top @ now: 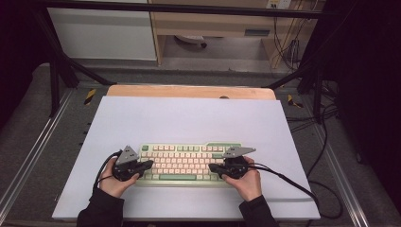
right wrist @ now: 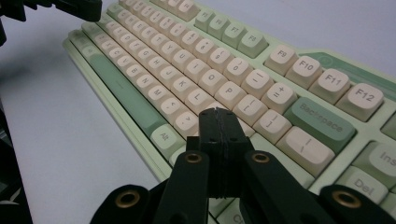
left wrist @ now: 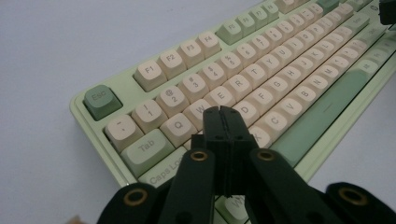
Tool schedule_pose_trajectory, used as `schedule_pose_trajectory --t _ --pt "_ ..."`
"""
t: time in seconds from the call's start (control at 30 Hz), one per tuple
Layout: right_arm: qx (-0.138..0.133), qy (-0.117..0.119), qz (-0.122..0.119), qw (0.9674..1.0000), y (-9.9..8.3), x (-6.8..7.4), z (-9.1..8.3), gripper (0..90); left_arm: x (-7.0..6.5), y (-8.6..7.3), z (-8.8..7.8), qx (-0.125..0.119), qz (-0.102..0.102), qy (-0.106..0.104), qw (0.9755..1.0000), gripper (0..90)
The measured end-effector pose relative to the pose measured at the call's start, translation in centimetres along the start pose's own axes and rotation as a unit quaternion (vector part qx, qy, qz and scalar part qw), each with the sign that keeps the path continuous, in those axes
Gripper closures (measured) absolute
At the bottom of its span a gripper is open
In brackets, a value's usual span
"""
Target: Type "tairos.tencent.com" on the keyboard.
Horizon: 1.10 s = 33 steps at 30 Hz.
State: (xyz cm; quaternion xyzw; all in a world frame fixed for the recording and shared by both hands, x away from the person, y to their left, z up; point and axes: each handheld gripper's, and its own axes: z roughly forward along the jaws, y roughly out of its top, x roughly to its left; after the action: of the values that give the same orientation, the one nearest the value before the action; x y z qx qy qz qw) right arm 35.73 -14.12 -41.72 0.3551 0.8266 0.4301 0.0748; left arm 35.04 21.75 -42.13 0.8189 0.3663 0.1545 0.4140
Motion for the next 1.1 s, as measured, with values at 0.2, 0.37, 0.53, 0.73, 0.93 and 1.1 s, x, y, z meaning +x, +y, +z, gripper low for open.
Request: schedule_pose_trajectory --t 0.2,0.37,0.53,0.73,0.93,1.1 --pt "-0.002 -0.005 0.005 1.0 -0.7 -0.5 -0.4 90.0 -0.5 0.1 0.4 0.004 0.006 -0.004 1.0 90.0" --pt "-0.003 -0.005 0.008 1.0 -1.0 -0.7 -0.7 90.0 -1.1 0.4 0.8 0.006 0.014 -0.008 0.9999 90.0" --pt "-0.007 -0.007 0.007 0.9999 -1.3 -0.8 -1.1 90.0 -1.6 1.0 1.0 0.006 0.02 -0.01 0.9997 90.0" --pt "-0.01 -0.009 0.011 0.9998 -1.4 -0.9 -1.5 90.0 -2.4 1.9 1.5 0.003 0.027 -0.013 0.9995 90.0" --pt "-0.012 -0.01 0.013 0.9998 -1.4 -1.0 -1.6 90.0 -3.3 2.8 2.6 0.007 0.034 -0.019 0.9992 90.0" --pt "-0.013 -0.009 0.014 0.9998 -1.5 -1.1 -1.6 90.0 -3.8 3.3 3.6 0.012 0.036 -0.021 0.9991 90.0"
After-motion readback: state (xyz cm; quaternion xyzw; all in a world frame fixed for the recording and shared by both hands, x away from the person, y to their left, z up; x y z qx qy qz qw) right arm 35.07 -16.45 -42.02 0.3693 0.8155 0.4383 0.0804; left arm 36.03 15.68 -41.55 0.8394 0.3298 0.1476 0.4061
